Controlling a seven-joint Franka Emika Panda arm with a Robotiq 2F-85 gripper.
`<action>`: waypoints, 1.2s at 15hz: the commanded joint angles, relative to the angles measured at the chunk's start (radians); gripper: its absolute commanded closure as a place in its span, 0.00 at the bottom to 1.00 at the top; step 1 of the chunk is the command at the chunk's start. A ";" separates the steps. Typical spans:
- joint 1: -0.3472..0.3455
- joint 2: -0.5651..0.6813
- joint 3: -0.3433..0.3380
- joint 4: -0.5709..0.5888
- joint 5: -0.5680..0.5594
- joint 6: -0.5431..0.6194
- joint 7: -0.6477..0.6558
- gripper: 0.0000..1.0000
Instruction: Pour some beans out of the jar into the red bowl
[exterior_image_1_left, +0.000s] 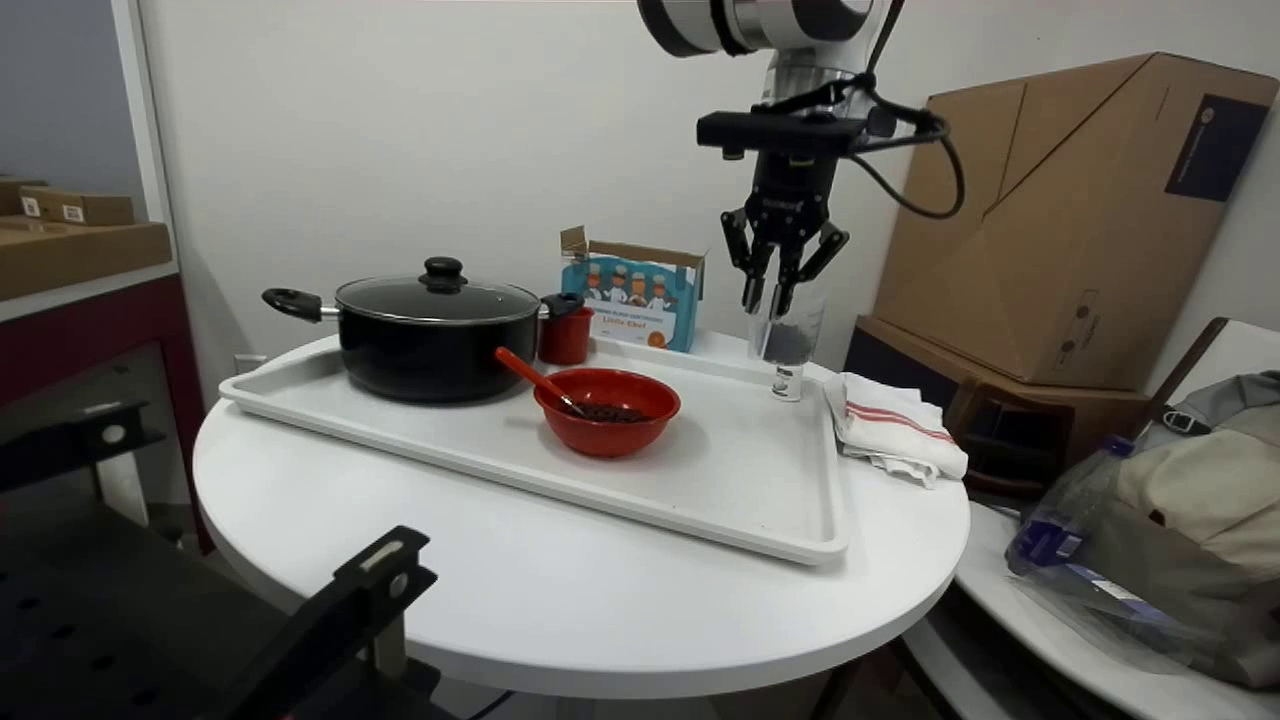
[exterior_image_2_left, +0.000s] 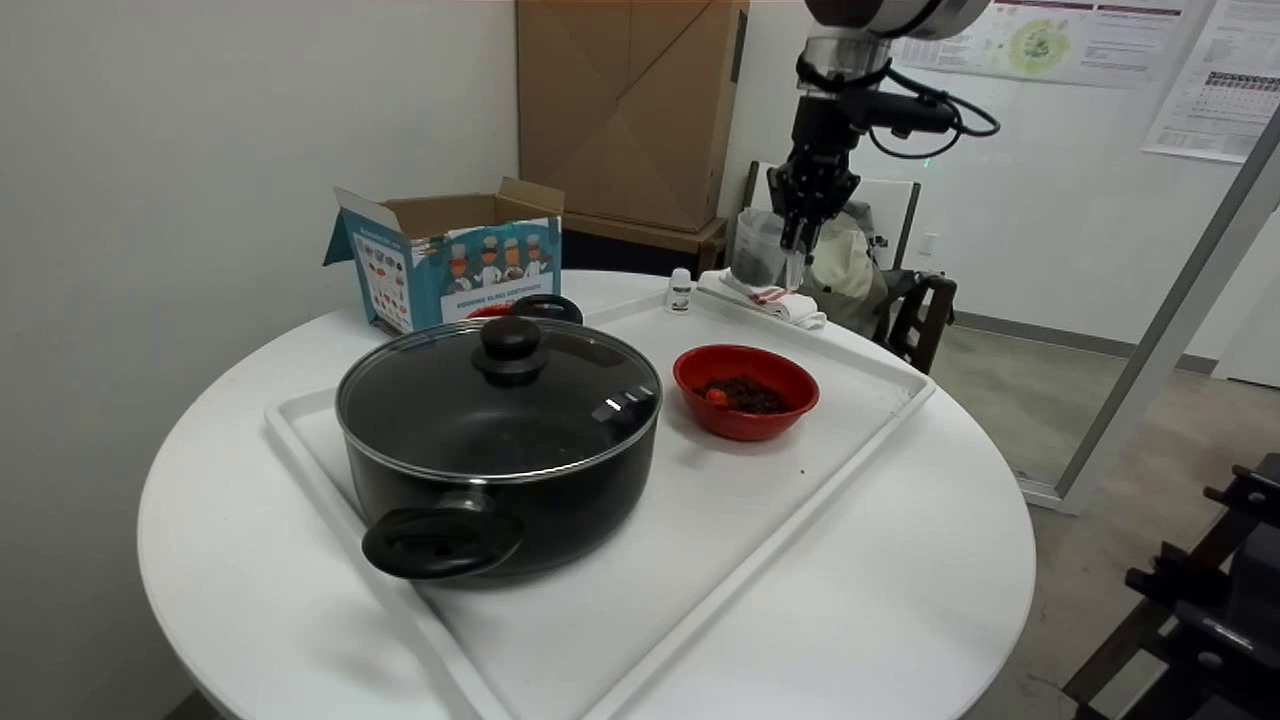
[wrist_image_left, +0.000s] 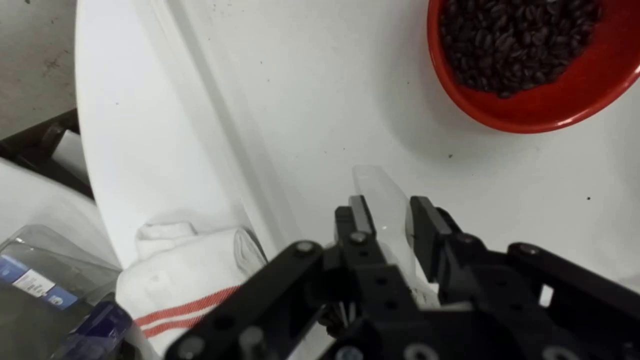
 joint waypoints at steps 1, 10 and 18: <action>-0.014 0.054 0.025 0.029 0.048 0.004 -0.052 0.89; -0.009 0.099 0.010 0.029 0.038 -0.079 -0.038 0.89; -0.004 0.135 -0.026 0.021 0.024 -0.138 -0.010 0.50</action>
